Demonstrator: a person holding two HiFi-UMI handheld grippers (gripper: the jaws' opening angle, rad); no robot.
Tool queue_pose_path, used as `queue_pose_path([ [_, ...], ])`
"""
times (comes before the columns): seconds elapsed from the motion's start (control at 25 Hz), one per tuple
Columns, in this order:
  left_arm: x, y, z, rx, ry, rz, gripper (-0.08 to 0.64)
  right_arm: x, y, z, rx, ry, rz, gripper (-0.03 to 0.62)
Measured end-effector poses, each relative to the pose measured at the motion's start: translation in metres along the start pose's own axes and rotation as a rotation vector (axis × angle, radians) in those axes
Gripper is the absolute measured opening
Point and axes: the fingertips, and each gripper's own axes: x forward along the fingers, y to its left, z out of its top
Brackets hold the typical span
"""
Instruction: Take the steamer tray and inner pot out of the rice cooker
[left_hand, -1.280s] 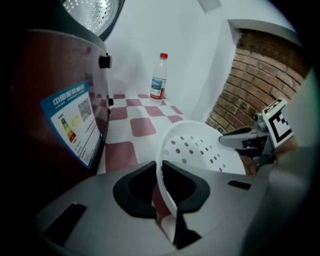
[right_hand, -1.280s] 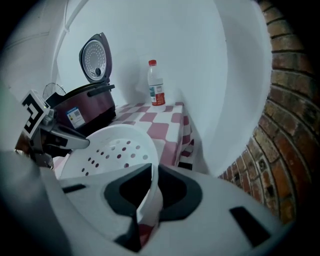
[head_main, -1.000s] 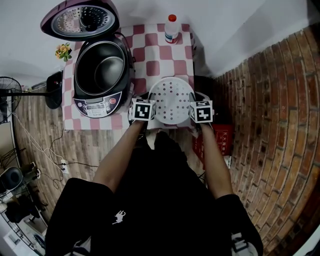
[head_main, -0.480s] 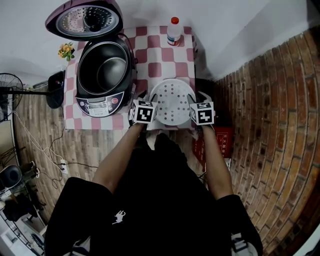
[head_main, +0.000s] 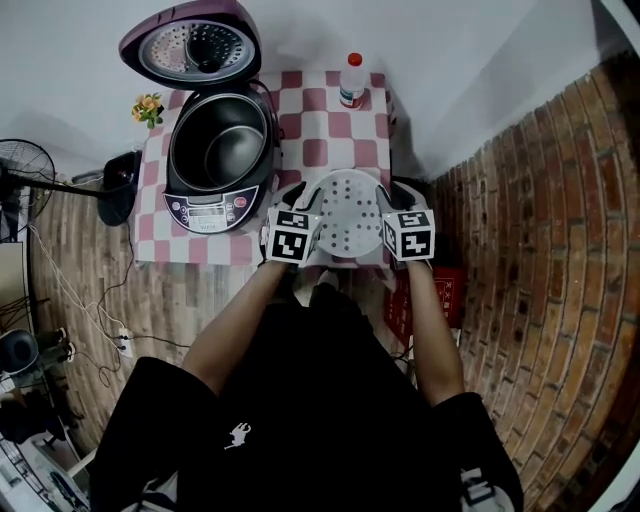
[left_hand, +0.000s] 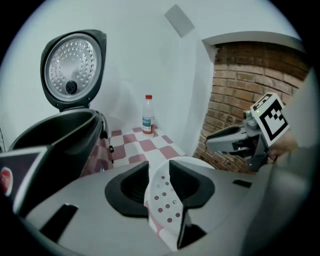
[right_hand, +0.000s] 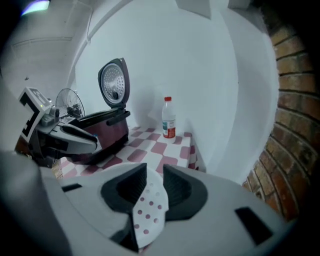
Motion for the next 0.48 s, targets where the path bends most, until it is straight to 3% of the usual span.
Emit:
queue_pose_path([
  [0.24,-0.034,0.005,0.044,0.02,-0.128,0.034,0.071,-0.022,0.017,0.051,0.004,-0.141,0.016,0.017],
  [0.48,-0.068,0.014,0.072,0.029,-0.224,0.049,0.009,-0.046,0.039,0.103,0.008,-0.29,0.053,0.002],
])
